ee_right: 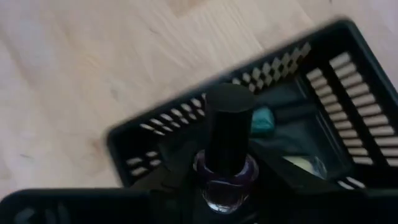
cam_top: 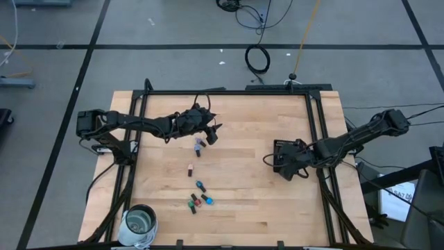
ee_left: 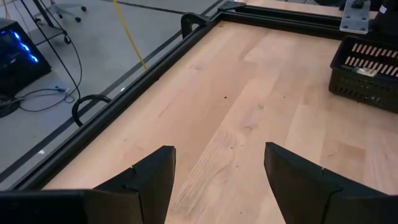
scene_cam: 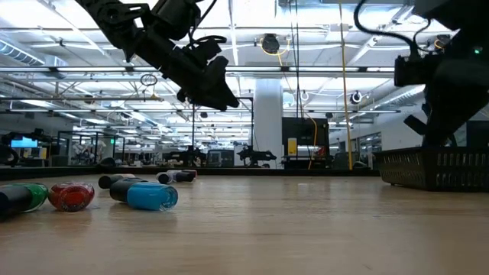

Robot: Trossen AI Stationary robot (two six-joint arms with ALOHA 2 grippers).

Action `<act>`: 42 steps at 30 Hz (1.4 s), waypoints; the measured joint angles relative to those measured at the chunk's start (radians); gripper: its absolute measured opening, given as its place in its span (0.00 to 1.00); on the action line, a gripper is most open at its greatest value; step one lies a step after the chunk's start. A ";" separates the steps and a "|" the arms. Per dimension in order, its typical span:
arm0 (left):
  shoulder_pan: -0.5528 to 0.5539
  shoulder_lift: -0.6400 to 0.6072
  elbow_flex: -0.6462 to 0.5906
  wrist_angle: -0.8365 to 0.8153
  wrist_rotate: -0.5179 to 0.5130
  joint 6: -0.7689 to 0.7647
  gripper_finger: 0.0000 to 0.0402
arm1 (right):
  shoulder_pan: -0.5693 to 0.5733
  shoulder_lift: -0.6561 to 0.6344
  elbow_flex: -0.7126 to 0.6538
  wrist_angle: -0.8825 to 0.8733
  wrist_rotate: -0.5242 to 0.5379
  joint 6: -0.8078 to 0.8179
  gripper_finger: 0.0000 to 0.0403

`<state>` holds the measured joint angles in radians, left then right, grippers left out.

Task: Pick & Place Nail Polish
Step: Put the purple nail polish into the black basket, then put the white nail polish into the black basket

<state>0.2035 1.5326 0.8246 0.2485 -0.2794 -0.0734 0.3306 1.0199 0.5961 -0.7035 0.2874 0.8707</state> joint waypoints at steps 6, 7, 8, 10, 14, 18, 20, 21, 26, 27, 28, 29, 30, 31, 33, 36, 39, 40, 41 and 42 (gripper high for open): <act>0.001 0.000 0.000 0.000 0.000 0.000 0.60 | -0.029 -0.001 -0.016 0.000 -0.003 0.006 0.37; 0.003 0.000 0.000 0.000 0.001 0.000 0.60 | -0.031 -0.001 -0.016 0.002 -0.003 0.003 0.38; 0.005 0.000 0.000 0.000 0.001 -0.002 0.60 | -0.032 -0.001 -0.016 0.003 -0.003 0.003 0.39; 0.005 0.000 0.000 -0.003 0.000 -0.012 0.60 | -0.035 -0.001 -0.016 0.003 -0.003 0.002 0.40; 0.005 0.000 0.000 -0.019 0.001 -0.014 0.60 | -0.041 -0.004 -0.016 0.003 -0.004 -0.011 0.40; 0.013 0.000 0.000 -0.045 -0.009 -0.071 0.60 | -0.070 -0.039 -0.016 0.007 -0.004 -0.029 0.39; 0.029 0.000 0.000 -0.080 -0.028 -0.137 0.60 | -0.086 -0.073 -0.016 0.015 -0.004 -0.045 0.38; 0.042 0.000 0.000 -0.102 -0.034 -0.167 0.60 | -0.091 -0.092 -0.016 0.023 -0.004 -0.051 0.37; 0.120 0.001 0.000 -0.195 -0.037 -0.281 0.60 | -0.107 -0.201 -0.016 0.104 0.055 -0.119 0.36; 0.133 0.001 0.000 -0.211 -0.037 -0.298 0.60 | -0.107 -0.222 -0.016 0.137 0.091 -0.144 0.36; 0.144 0.001 0.000 -0.228 -0.037 -0.308 0.60 | -0.107 -0.241 -0.016 0.175 0.132 -0.178 0.36; 0.153 0.001 0.000 -0.249 -0.037 -0.317 0.60 | -0.107 -0.258 -0.016 0.219 0.177 -0.218 0.36; 0.159 0.003 0.000 -0.272 -0.036 -0.326 0.60 | -0.107 -0.272 -0.016 0.264 0.214 -0.259 0.36; 0.162 0.010 0.000 -0.290 -0.032 -0.329 0.60 | -0.107 -0.283 -0.016 0.311 0.246 -0.303 0.36; 0.167 0.025 0.000 -0.331 -0.013 -0.329 0.60 | -0.107 -0.293 -0.016 0.396 0.285 -0.386 0.36; 0.173 0.067 0.000 -0.334 -0.008 -0.348 0.60 | -0.107 -0.285 -0.023 0.515 0.288 -0.488 0.36; 0.189 0.112 0.000 -0.322 -0.005 -0.355 0.60 | -0.102 -0.267 -0.056 0.633 0.282 -0.555 0.36; 0.196 0.127 0.000 -0.325 -0.005 -0.354 0.60 | -0.100 -0.261 -0.070 0.671 0.279 -0.577 0.36; 0.204 0.138 0.000 -0.330 -0.004 -0.347 0.60 | -0.100 -0.256 -0.082 0.714 0.261 -0.597 0.36; 0.211 0.148 0.000 -0.330 -0.004 -0.339 0.60 | -0.100 -0.254 -0.092 0.748 0.248 -0.614 0.36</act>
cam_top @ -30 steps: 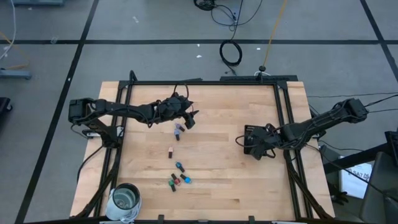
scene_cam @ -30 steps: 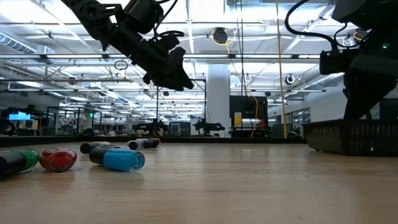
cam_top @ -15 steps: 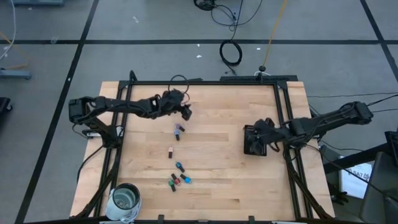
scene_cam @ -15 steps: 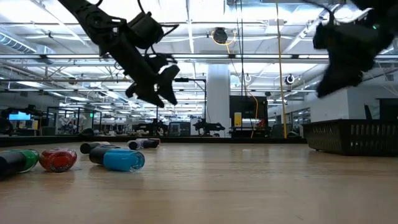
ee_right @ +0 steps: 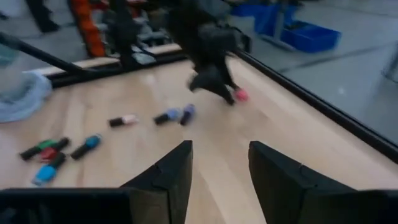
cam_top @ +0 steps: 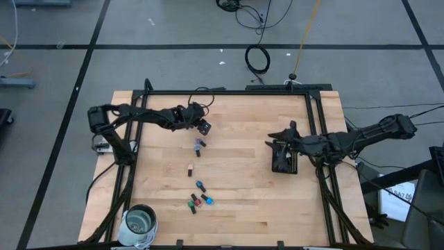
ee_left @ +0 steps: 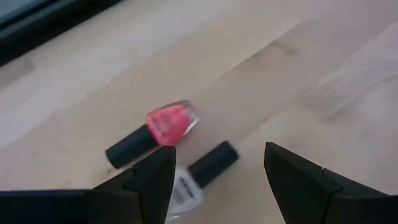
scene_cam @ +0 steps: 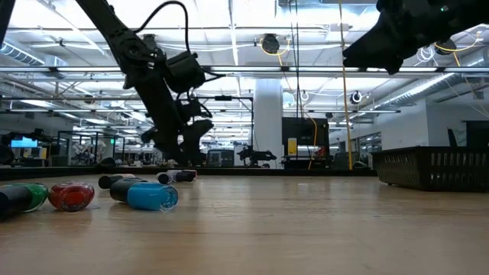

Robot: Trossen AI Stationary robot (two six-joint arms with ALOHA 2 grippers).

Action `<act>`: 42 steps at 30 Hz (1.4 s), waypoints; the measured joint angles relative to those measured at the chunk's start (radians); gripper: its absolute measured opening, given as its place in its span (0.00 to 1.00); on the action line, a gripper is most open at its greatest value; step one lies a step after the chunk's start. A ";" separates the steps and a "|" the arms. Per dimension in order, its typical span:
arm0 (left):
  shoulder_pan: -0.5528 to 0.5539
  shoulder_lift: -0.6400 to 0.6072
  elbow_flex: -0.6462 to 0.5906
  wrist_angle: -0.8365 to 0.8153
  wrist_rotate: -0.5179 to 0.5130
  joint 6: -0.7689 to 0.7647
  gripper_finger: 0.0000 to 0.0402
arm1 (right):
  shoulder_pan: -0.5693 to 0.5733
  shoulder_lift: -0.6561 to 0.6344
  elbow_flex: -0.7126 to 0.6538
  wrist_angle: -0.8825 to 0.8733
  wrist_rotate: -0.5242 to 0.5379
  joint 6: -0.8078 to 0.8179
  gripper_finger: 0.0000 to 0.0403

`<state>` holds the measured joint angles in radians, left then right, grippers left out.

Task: Pick & Place Nail Polish
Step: Put the white nail polish into the black basket

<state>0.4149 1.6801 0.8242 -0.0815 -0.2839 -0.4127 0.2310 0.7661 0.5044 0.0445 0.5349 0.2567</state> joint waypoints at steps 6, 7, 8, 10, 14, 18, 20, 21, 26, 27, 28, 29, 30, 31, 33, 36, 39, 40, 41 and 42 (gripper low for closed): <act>0.026 0.017 0.000 -0.002 -0.005 0.012 0.60 | 0.000 -0.004 -0.015 0.064 -0.095 -0.064 0.36; 0.025 0.017 0.000 -0.008 -0.004 0.012 0.60 | 0.000 -0.004 -0.015 0.064 -0.095 -0.064 0.36; 0.024 0.017 0.000 -0.020 -0.004 0.012 0.60 | 0.000 -0.003 -0.015 0.060 -0.095 -0.064 0.36; 0.022 0.017 0.000 -0.047 -0.002 0.012 0.60 | 0.000 -0.003 -0.015 0.055 -0.095 -0.064 0.36; 0.022 0.021 0.000 -0.098 0.008 0.010 0.60 | 0.000 -0.003 -0.015 0.056 -0.095 -0.064 0.36; 0.018 0.022 0.000 -0.110 0.043 0.016 0.60 | 0.000 -0.003 -0.015 0.056 -0.095 -0.062 0.36; 0.015 0.024 0.000 -0.112 0.081 0.033 0.60 | 0.000 -0.003 -0.015 0.056 -0.095 -0.061 0.36; 0.013 0.025 0.000 -0.115 0.110 0.046 0.60 | 0.000 -0.003 -0.015 0.056 -0.095 -0.060 0.36; -0.008 0.023 0.001 -0.133 0.243 0.069 0.60 | 0.000 -0.003 -0.015 0.056 -0.095 -0.052 0.36; -0.014 0.023 0.001 -0.132 0.262 0.071 0.60 | 0.000 -0.003 -0.015 0.056 -0.095 -0.052 0.36; -0.020 0.023 0.001 -0.129 0.283 0.071 0.60 | 0.000 -0.003 -0.015 0.056 -0.095 -0.052 0.36; -0.025 0.023 0.001 -0.125 0.303 0.071 0.60 | 0.000 -0.003 -0.015 0.056 -0.095 -0.052 0.36; -0.031 0.023 0.001 -0.119 0.321 0.071 0.60 | 0.000 -0.003 -0.015 0.056 -0.096 -0.052 0.36; -0.036 0.023 0.001 -0.106 0.341 0.078 0.60 | 0.000 -0.003 -0.015 0.056 -0.096 -0.052 0.36; -0.046 0.024 0.000 -0.074 0.378 0.109 0.60 | 0.000 -0.003 -0.015 0.056 -0.096 -0.048 0.36; -0.055 0.024 0.002 -0.024 0.389 0.153 0.60 | 0.000 -0.003 -0.015 0.056 -0.096 -0.035 0.36; -0.055 0.025 0.033 -0.062 0.387 0.178 0.60 | 0.000 -0.003 -0.015 0.056 -0.106 -0.034 0.36; -0.055 0.025 0.050 -0.079 0.387 0.177 0.60 | 0.000 -0.003 -0.015 0.056 -0.120 -0.035 0.36; -0.055 0.025 0.072 -0.101 0.385 0.168 0.60 | 0.000 -0.003 -0.015 0.056 -0.127 -0.040 0.36; -0.055 0.024 0.093 -0.133 0.371 0.154 0.60 | 0.000 -0.003 -0.015 0.055 -0.141 -0.046 0.36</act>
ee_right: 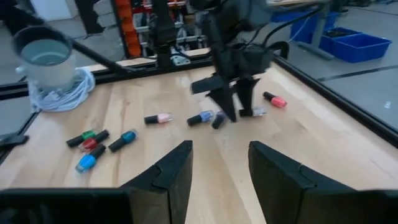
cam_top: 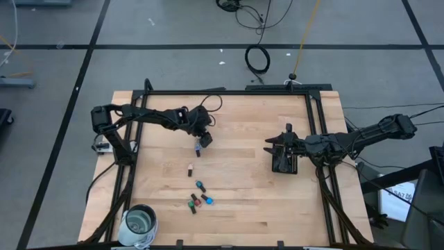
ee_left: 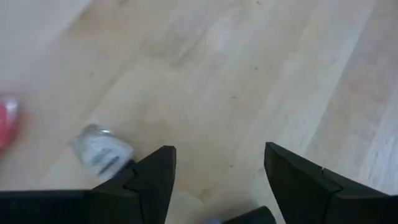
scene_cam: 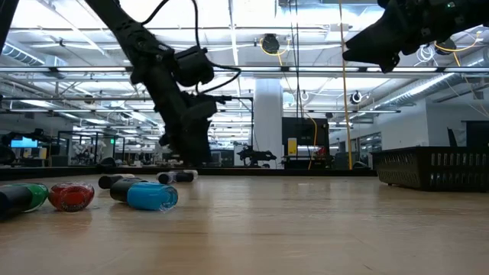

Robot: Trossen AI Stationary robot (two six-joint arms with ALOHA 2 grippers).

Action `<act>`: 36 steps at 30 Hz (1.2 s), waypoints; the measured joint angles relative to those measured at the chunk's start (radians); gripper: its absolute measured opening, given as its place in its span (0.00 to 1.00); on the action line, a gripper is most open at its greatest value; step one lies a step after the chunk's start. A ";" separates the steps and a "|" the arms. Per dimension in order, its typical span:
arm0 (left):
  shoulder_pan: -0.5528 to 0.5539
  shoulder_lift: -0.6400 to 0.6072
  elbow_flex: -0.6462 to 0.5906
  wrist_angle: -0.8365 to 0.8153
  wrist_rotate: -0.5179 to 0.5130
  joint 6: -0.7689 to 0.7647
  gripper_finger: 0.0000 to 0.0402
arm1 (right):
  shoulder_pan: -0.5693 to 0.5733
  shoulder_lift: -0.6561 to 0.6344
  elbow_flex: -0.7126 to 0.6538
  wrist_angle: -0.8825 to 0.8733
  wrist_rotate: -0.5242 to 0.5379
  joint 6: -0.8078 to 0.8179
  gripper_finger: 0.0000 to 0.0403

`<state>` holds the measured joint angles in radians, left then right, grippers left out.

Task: Pick & Place Nail Polish
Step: Put the white nail polish into the black basket

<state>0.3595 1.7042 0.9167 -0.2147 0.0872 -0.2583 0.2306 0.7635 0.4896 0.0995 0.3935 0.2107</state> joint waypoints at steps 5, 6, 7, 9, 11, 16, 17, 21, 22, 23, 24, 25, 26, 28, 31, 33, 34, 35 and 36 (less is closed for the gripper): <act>-0.002 0.000 0.069 -0.204 -0.182 -0.151 0.60 | 0.000 0.000 0.000 -0.001 -0.005 -0.021 0.36; -0.002 0.000 0.075 -0.247 -0.198 -0.203 0.60 | 0.000 0.000 0.000 -0.004 -0.005 -0.021 0.36; -0.002 0.000 0.076 -0.277 -0.206 -0.239 0.60 | 0.000 0.000 0.000 -0.007 -0.005 -0.021 0.36; -0.002 0.000 0.074 -0.311 -0.222 -0.273 0.60 | 0.000 0.000 0.000 -0.009 -0.005 -0.021 0.36; -0.003 0.000 0.073 -0.314 -0.238 -0.277 0.60 | 0.000 0.000 0.000 -0.008 -0.005 -0.025 0.36; -0.002 0.000 0.073 -0.248 -0.271 -0.299 0.60 | 0.000 0.000 0.000 -0.007 -0.003 -0.040 0.36; -0.002 0.003 0.073 -0.237 -0.271 -0.301 0.60 | 0.000 0.000 0.000 -0.007 -0.003 -0.040 0.36; -0.004 0.024 0.073 -0.223 -0.240 -0.301 0.60 | 0.000 0.000 0.000 -0.007 -0.003 -0.040 0.36; -0.005 0.032 0.073 -0.218 -0.231 -0.301 0.60 | 0.000 0.000 0.000 -0.007 -0.003 -0.040 0.36; -0.006 0.041 0.073 -0.219 -0.220 -0.302 0.60 | 0.000 0.000 0.000 -0.007 -0.003 -0.040 0.36; -0.006 0.052 0.073 -0.221 -0.218 -0.303 0.60 | 0.000 0.000 0.000 -0.007 -0.003 -0.040 0.36; -0.006 0.061 0.073 -0.223 -0.217 -0.303 0.60 | 0.000 0.000 0.000 -0.006 -0.003 -0.040 0.36; -0.006 0.070 0.073 -0.224 -0.217 -0.302 0.60 | 0.000 0.000 0.000 -0.006 -0.003 -0.040 0.36; 0.000 0.089 0.073 -0.220 -0.219 -0.299 0.60 | 0.000 0.000 0.000 -0.004 -0.003 -0.039 0.36; 0.012 0.105 0.076 -0.216 -0.220 -0.298 0.60 | 0.000 0.000 0.000 -0.002 -0.003 -0.019 0.36; 0.020 0.116 0.076 -0.209 -0.227 -0.296 0.60 | 0.000 0.000 0.000 -0.002 -0.003 -0.015 0.36; 0.023 0.117 0.076 -0.208 -0.233 -0.296 0.60 | 0.000 0.000 0.000 -0.002 -0.003 -0.014 0.36; 0.026 0.118 0.076 -0.207 -0.232 -0.296 0.60 | 0.000 0.000 0.000 -0.002 -0.003 -0.014 0.36; 0.028 0.118 0.076 -0.208 -0.232 -0.296 0.60 | 0.000 0.000 0.000 -0.002 -0.003 -0.014 0.36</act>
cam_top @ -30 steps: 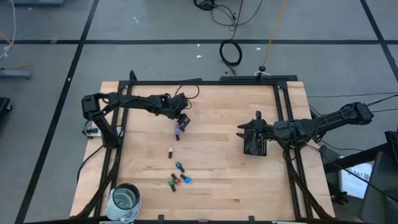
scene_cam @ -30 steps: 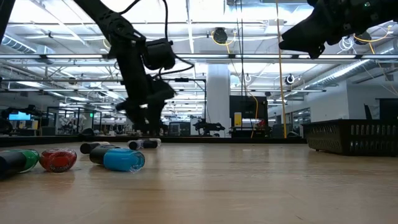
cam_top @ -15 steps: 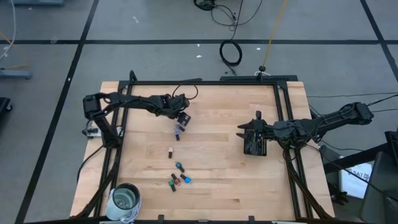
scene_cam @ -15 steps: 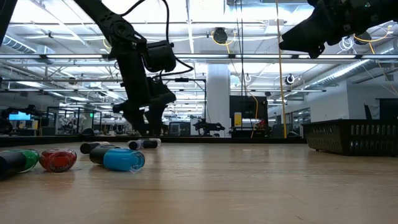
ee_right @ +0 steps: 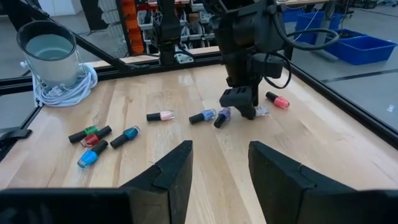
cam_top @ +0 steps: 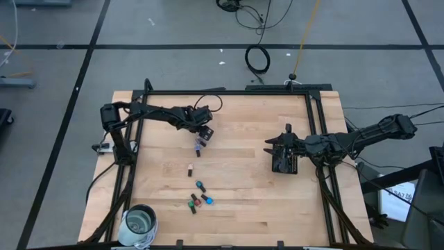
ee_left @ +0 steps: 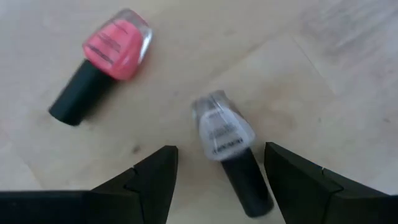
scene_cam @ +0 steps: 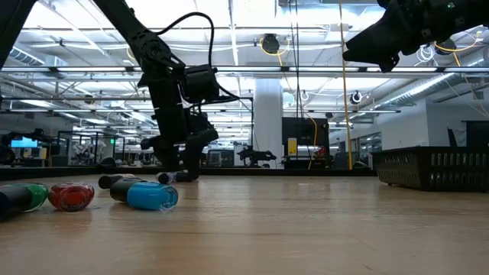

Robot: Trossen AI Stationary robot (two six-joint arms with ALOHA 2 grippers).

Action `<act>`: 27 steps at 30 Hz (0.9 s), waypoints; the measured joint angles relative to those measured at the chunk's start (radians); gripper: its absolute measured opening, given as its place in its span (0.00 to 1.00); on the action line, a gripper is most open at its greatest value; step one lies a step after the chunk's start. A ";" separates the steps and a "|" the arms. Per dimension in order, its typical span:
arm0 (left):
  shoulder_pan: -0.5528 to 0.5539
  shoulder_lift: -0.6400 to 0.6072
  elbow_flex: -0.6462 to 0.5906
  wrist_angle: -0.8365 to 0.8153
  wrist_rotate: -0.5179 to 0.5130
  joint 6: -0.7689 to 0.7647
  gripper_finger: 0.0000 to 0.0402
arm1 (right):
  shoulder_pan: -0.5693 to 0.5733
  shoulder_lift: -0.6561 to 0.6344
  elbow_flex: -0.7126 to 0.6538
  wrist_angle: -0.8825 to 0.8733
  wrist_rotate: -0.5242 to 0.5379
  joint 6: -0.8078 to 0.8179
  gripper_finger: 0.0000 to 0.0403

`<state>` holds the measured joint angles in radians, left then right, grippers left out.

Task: Pick & Place Nail Polish
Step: Put the white nail polish into the black basket

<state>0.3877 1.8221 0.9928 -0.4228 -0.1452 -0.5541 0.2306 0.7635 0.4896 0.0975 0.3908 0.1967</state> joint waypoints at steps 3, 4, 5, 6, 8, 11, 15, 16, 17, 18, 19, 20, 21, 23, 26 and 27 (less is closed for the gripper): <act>0.000 0.000 -0.001 -0.008 0.001 0.005 0.60 | 0.000 0.000 0.000 0.000 0.000 0.000 0.36; -0.002 0.001 -0.001 -0.013 0.003 0.005 0.60 | 0.000 0.000 0.000 0.000 0.000 0.000 0.36; -0.004 0.001 -0.001 -0.018 0.005 0.005 0.60 | 0.000 0.000 0.000 0.000 0.000 0.000 0.36; -0.006 0.001 -0.001 -0.022 0.006 0.005 0.60 | 0.000 0.000 0.000 0.000 0.000 0.000 0.36; -0.008 0.001 -0.001 -0.029 0.006 0.004 0.60 | 0.000 0.000 0.000 0.000 0.000 0.000 0.36; -0.011 0.002 -0.001 -0.040 0.008 0.004 0.60 | 0.000 0.000 0.000 0.000 0.000 0.010 0.36; -0.018 0.002 -0.001 -0.051 0.011 0.004 0.60 | 0.000 0.000 0.000 0.003 0.000 0.030 0.36; -0.020 0.003 -0.002 -0.053 0.014 0.004 0.59 | 0.000 0.000 0.000 0.004 0.000 0.031 0.36; -0.021 0.003 -0.002 -0.054 0.018 0.005 0.58 | 0.000 0.000 0.000 0.005 0.000 0.031 0.36; -0.022 0.003 -0.002 -0.055 0.022 0.006 0.56 | 0.000 0.000 0.000 0.005 0.000 0.031 0.36; -0.022 0.003 -0.002 -0.056 0.026 0.008 0.54 | 0.000 0.000 0.000 0.005 0.000 0.031 0.36; -0.023 0.003 -0.002 -0.059 0.030 0.010 0.51 | 0.000 0.000 0.000 0.005 0.000 0.031 0.36; -0.023 0.003 -0.002 -0.061 0.032 0.010 0.47 | 0.000 0.000 0.000 0.005 0.000 0.031 0.36; -0.023 0.003 -0.003 -0.061 0.036 0.012 0.40 | 0.000 0.000 0.000 0.005 0.000 0.031 0.36; -0.023 0.004 -0.003 -0.054 0.043 0.034 0.30 | 0.000 0.000 0.000 0.005 0.000 0.030 0.36; -0.023 0.004 -0.003 -0.051 0.044 0.040 0.26 | 0.000 0.000 0.000 0.005 0.000 0.029 0.36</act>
<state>0.3645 1.8259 0.9894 -0.4742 -0.1009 -0.5140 0.2306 0.7633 0.4896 0.1020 0.3904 0.2256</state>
